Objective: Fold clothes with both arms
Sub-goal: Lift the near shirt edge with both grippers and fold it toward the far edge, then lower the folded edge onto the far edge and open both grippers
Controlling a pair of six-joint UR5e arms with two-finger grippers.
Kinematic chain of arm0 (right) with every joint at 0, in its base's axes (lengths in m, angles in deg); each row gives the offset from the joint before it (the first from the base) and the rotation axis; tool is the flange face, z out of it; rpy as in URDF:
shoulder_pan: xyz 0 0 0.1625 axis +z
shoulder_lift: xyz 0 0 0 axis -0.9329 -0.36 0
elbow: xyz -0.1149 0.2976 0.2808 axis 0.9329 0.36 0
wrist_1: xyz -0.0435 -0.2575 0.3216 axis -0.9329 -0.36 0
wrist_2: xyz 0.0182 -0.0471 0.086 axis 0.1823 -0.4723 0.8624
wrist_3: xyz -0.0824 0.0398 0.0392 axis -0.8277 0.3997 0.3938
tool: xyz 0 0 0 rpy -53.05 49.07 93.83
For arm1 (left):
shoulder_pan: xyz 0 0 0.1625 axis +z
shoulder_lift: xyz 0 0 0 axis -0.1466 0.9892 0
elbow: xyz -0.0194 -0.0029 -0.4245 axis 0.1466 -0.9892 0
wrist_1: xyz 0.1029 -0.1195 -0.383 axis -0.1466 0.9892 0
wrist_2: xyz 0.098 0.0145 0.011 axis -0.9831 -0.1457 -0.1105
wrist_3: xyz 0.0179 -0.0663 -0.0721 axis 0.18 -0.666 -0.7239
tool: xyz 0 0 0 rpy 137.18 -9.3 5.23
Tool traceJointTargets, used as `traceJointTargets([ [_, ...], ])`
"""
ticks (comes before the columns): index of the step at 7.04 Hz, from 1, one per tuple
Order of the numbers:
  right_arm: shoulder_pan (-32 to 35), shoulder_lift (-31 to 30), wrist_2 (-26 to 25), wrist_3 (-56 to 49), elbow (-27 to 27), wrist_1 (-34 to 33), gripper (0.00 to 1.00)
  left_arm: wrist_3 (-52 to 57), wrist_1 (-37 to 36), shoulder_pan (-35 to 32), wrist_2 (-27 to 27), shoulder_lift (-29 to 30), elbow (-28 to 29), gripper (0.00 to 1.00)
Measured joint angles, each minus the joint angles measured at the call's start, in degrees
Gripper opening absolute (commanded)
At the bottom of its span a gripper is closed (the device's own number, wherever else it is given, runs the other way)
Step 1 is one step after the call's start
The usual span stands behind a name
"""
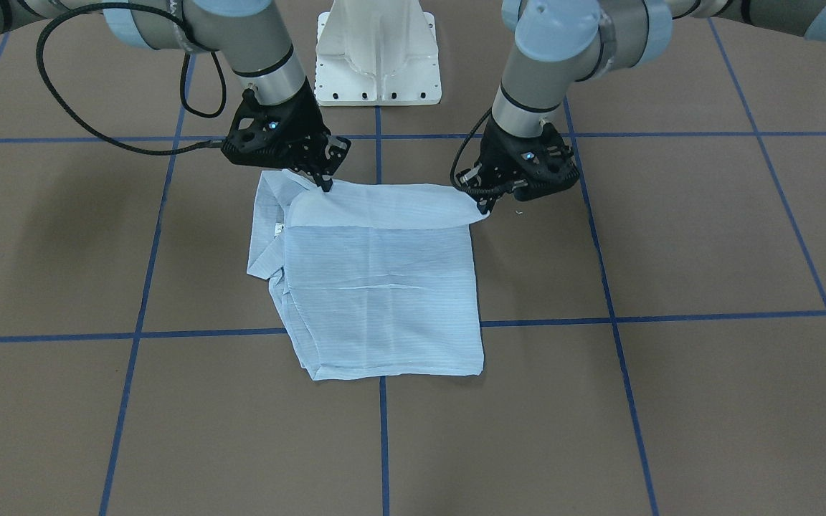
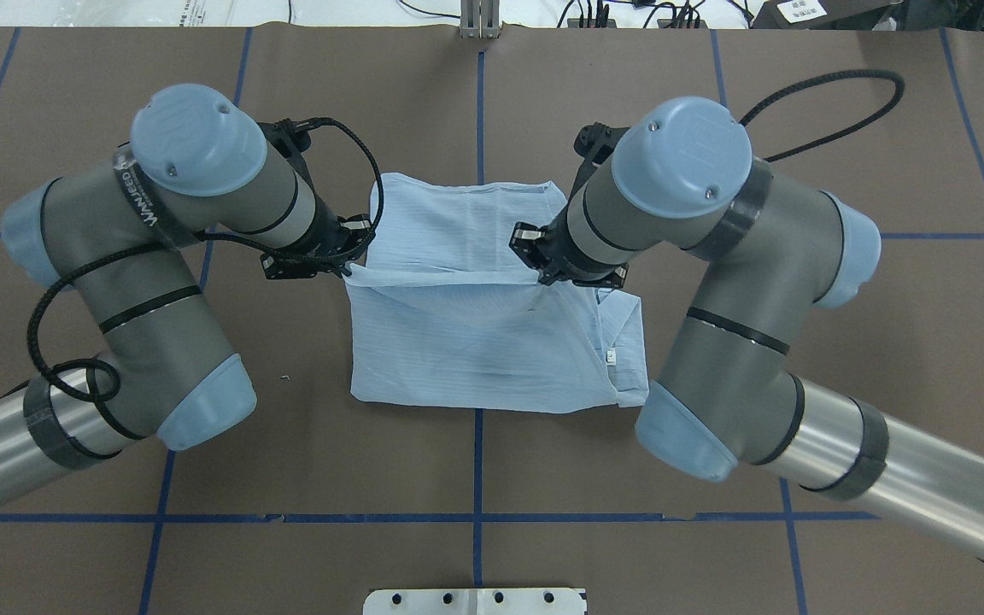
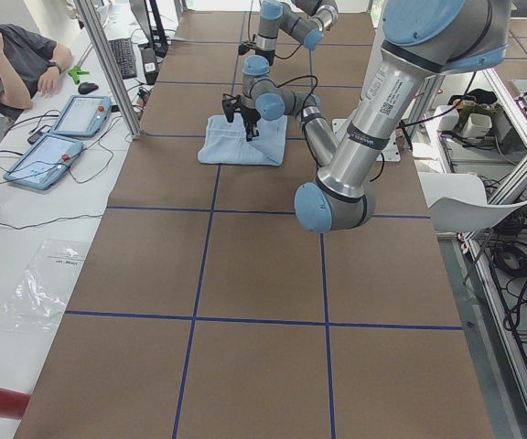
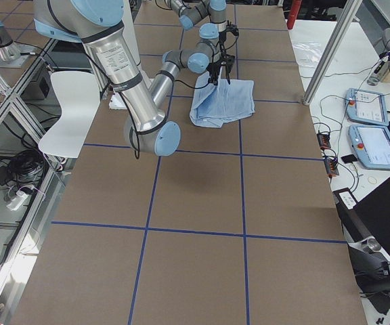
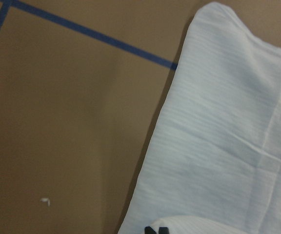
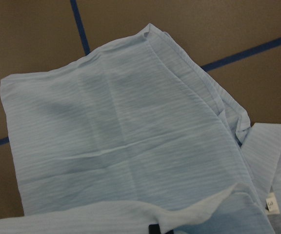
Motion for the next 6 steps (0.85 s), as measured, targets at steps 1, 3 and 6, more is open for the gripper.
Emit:
traceJointTargets([
  [1,1.8,3.1,0.5,-2.5,5.6,0.1,0.0,0.0,2.0,-0.4,0.0,0.6,2.2,0.0],
  [3,3.7,7.0,0.9,-6.4,14.2,0.8,0.0,0.0,5.3,-0.7,-0.2,1.9,6.0,0.0],
  [6,4.1,9.8,0.9,-7.4,23.0,7.0,0.0,-0.1,12.1,-2.0,-0.3,5.0,15.3,0.0],
])
